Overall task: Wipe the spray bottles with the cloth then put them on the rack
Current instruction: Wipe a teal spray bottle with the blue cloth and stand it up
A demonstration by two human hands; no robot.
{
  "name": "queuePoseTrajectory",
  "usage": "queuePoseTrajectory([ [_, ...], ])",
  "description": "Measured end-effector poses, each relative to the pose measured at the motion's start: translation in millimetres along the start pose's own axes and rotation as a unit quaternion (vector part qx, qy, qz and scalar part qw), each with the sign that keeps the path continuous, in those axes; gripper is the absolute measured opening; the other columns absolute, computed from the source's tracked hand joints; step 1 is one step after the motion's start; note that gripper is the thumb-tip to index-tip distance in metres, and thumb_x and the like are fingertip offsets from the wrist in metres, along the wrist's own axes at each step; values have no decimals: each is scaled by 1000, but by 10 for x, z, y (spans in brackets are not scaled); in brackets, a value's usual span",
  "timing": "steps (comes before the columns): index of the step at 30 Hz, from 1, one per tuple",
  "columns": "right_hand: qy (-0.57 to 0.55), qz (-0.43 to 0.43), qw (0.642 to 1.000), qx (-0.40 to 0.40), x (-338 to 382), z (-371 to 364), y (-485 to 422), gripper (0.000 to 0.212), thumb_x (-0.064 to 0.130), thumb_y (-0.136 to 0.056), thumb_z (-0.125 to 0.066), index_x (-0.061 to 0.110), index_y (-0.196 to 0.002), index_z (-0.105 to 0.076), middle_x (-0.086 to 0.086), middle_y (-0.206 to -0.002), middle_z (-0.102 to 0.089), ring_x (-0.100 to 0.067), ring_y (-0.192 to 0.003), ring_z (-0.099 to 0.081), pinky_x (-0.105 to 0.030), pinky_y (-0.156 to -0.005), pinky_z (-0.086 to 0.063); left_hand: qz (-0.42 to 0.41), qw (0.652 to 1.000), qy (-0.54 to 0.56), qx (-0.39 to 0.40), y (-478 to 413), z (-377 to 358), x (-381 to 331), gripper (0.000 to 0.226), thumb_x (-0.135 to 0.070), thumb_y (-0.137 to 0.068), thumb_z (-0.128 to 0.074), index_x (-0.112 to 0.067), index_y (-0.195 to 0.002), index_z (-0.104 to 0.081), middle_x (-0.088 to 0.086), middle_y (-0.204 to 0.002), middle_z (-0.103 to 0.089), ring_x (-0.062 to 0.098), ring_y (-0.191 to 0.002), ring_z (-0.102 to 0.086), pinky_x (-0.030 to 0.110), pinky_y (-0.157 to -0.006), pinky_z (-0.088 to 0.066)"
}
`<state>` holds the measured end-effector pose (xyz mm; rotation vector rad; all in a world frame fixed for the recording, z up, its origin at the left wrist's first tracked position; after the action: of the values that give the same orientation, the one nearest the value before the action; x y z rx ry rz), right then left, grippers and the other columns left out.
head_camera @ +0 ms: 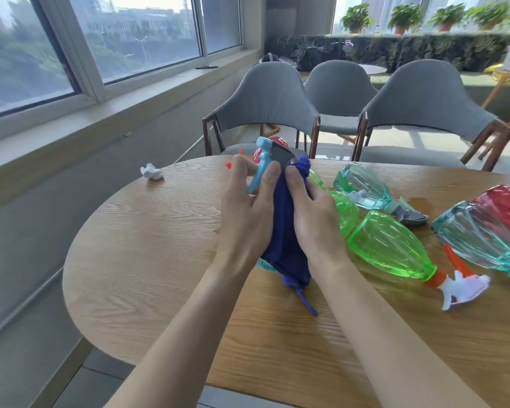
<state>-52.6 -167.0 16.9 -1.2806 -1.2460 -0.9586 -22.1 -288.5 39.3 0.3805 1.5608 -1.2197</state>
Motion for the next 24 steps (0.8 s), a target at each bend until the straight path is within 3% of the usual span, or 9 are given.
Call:
queuePoseTrajectory([
  [2, -6, -9, 1000, 12, -22, -4, -4, 36, 52, -106, -58, 20, -99, -74, 3, -80, -73, -11, -72, -67, -27, -69, -52, 6, 1000, 0, 4, 11, -5, 14, 25, -47, -108, -59, -38, -88, -47, 11, -98, -65, 29, -84, -66, 51, -70, -59],
  [5, 52, 34, 996, 65, -37, -62, 19, 20, 44, -105, -63, 26, -107, -71, 5, -91, -77, -12, -85, -73, -30, -79, -55, 27, 999, 25, -23, 23, 32, 24, 25, -38, -111, -58, -27, -92, -46, -4, -83, -67, 7, -68, -61, 29, -63, -53],
  [7, 65, 43, 994, 82, -42, -78, 20, 16, 42, -104, -66, 27, -110, -70, 5, -93, -77, -14, -87, -73, -30, -80, -55, 36, 999, 27, -23, 28, 40, 27, 26, -36, -111, -58, -25, -92, -45, -9, -79, -67, 1, -66, -60, 21, -62, -50],
  [10, 54, 15, 996, 74, -59, -38, -17, 19, 44, -105, -64, 27, -109, -72, 4, -94, -79, -12, -86, -74, -26, -76, -53, 43, 998, 35, -14, 14, 40, 47, 27, -37, -110, -60, -26, -90, -46, -2, -85, -72, 12, -70, -64, 33, -67, -55],
  [12, 17, -22, 997, 66, -105, -25, -20, 24, 47, -105, -61, 27, -108, -74, 0, -94, -79, -16, -86, -75, -33, -78, -56, 57, 997, 51, -8, 5, 35, 71, 25, -38, -110, -60, -27, -91, -48, 3, -90, -75, 27, -75, -69, 46, -69, -59],
  [14, -31, -54, 996, 65, -164, -27, -19, 30, 51, -105, -61, 26, -104, -76, -9, -93, -77, -22, -85, -73, -44, -83, -57, 86, 991, 102, -12, -2, 33, 102, 22, -32, -111, -59, -20, -94, -50, -2, -90, -78, 22, -76, -74, 39, -64, -63],
  [18, -105, -101, 985, 92, -199, -18, -21, 31, 45, -104, -64, 16, -107, -75, -4, -87, -74, -19, -75, -69, -35, -72, -57, 125, 977, 167, -35, -43, 39, 187, 22, -28, -110, -60, -14, -94, -53, 5, -89, -79, 25, -73, -72, 38, -62, -59],
  [21, -12, -68, 989, 131, -196, -34, -27, 34, 51, -100, -68, 20, -114, -75, -8, -99, -77, -21, -88, -73, -47, -87, -59, 143, 974, 170, -50, -60, 67, 246, 25, -33, -110, -62, -15, -93, -56, 15, -96, -79, 31, -77, -72, 51, -71, -59],
  [24, 79, -22, 989, 126, -209, -73, -13, 35, 58, -97, -69, 29, -115, -75, 6, -104, -79, -15, -97, -75, -51, -99, -57, 150, 974, 163, -50, -60, 72, 287, 26, -36, -109, -62, -14, -95, -58, 20, -96, -77, 29, -77, -72, 56, -76, -60],
])
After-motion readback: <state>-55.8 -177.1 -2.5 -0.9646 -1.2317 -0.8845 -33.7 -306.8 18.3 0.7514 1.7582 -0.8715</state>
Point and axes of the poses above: each hand's wrist, its own y-axis away from the middle knuckle, its own z-axis out of the back of the hand, x = y × z, the point moved 6 cm from there along -y, towards the middle knuckle
